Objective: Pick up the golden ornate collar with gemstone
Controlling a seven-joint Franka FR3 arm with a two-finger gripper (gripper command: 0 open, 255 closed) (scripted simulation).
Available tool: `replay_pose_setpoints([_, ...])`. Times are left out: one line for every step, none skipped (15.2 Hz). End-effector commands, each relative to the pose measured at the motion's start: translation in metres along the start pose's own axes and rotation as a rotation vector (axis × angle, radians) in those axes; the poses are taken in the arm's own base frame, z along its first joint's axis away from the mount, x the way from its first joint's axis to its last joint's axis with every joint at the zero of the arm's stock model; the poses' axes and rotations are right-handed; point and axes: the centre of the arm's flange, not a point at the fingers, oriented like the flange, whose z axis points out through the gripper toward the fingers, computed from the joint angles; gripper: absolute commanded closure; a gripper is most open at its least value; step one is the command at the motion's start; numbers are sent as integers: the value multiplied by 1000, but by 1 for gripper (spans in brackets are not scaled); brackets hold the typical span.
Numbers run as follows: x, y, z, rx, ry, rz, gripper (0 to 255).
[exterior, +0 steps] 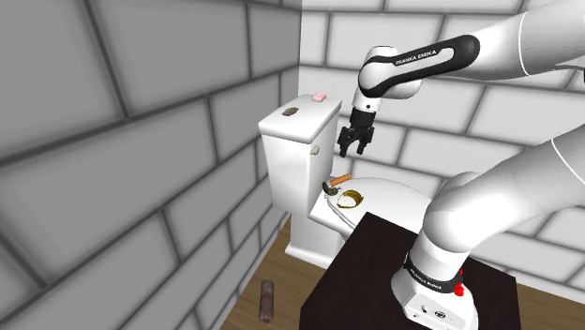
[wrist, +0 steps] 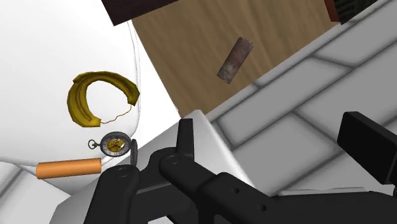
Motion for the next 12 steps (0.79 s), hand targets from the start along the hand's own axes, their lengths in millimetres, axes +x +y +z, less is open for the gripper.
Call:
replay_pose_setpoints([6, 21, 17, 11, 10, 30, 0])
replay_pose_setpoints([8, 31, 25, 16, 14, 44, 0])
replay_pose_setpoints([11, 42, 34, 22, 18, 59, 0])
replay_pose_setpoints([13, 52, 42, 28, 22, 73, 0])
replay_pose_setpoints([15, 63, 51, 34, 25, 88, 0])
replay_pose_setpoints([18, 73, 60, 39, 29, 102, 0])
replay_pose_setpoints([20, 83, 68, 45, 33, 117, 0])
replay_pose_setpoints([21, 94, 77, 51, 37, 131, 0])
replay_pose_setpoints([23, 104, 86, 57, 41, 146, 0])
replay_pose_setpoints([25, 115, 95, 62, 45, 160, 0])
replay_pose_setpoints([26, 125, 104, 68, 49, 175, 0])
replay_pose_setpoints([28, 135, 113, 74, 53, 189, 0])
